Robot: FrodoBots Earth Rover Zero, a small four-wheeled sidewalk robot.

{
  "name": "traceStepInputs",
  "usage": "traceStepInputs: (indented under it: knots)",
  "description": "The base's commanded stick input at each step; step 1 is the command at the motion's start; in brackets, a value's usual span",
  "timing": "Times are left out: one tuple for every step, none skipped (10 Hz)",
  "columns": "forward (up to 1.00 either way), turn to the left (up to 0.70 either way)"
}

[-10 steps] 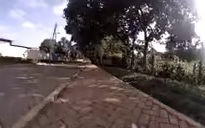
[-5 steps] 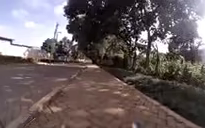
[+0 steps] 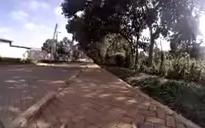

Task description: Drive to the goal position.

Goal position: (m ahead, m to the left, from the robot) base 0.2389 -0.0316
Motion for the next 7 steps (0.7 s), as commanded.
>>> traceStepInputs:
  knots:
    - [0.70, 0.00]
    - [0.70, 0.00]
    - [0.70, 0.00]
    - [0.70, 0.00]
    - [0.70, 0.00]
    - [0.70, 0.00]
    - [0.70, 0.00]
